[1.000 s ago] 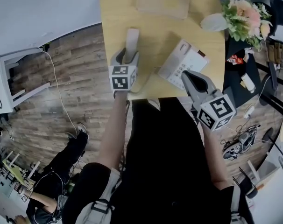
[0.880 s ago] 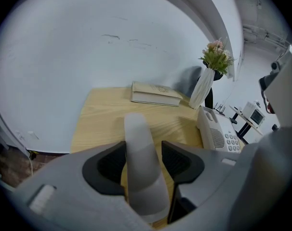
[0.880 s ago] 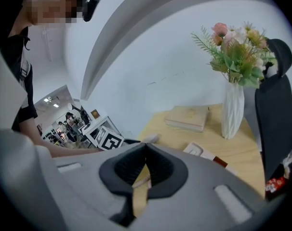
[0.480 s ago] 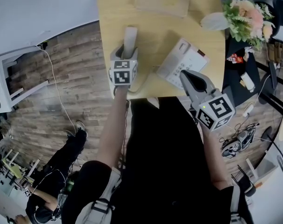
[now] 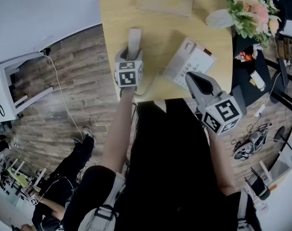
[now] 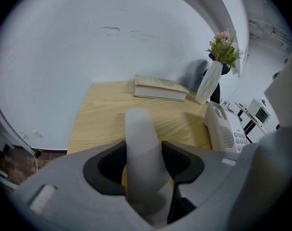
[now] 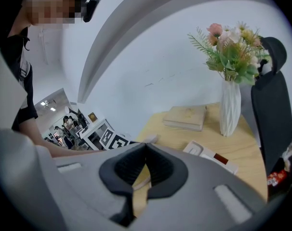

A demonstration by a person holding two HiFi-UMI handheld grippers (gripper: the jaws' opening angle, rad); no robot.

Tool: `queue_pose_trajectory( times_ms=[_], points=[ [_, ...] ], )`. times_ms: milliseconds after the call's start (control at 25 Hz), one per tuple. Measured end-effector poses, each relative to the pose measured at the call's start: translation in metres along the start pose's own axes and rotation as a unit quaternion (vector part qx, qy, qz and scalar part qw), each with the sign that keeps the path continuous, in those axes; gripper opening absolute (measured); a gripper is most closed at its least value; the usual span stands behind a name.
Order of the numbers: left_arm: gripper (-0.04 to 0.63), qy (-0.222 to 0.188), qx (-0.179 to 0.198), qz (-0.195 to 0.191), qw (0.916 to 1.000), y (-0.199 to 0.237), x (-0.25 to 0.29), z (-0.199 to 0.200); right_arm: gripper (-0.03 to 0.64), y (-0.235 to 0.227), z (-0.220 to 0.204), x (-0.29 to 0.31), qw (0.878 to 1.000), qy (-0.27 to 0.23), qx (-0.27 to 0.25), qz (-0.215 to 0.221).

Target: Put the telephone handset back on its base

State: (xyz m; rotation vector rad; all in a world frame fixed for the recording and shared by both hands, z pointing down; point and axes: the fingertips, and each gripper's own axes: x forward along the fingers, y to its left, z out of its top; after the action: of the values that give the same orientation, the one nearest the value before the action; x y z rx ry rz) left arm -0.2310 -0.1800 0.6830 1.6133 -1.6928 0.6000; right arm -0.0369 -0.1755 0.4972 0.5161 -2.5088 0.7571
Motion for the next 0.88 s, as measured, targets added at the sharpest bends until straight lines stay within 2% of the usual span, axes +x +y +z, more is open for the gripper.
queue_pose_trajectory(
  times_ms=[360,520,880],
  points=[
    [0.219,0.027,0.019,-0.024,0.9991,-0.003,-0.004,-0.003,0.003,0.006,0.000,-0.015,1.000,-0.020,0.007,-0.023],
    [0.219,0.025,0.005,-0.040,0.9989,-0.008,-0.010,0.000,0.003,0.009,-0.002,-0.022,0.999,-0.028,0.010,-0.034],
    [0.216,0.024,0.032,-0.074,0.9964,-0.020,-0.030,0.000,0.003,0.022,0.000,-0.039,0.996,-0.059,0.015,-0.069]
  ],
)
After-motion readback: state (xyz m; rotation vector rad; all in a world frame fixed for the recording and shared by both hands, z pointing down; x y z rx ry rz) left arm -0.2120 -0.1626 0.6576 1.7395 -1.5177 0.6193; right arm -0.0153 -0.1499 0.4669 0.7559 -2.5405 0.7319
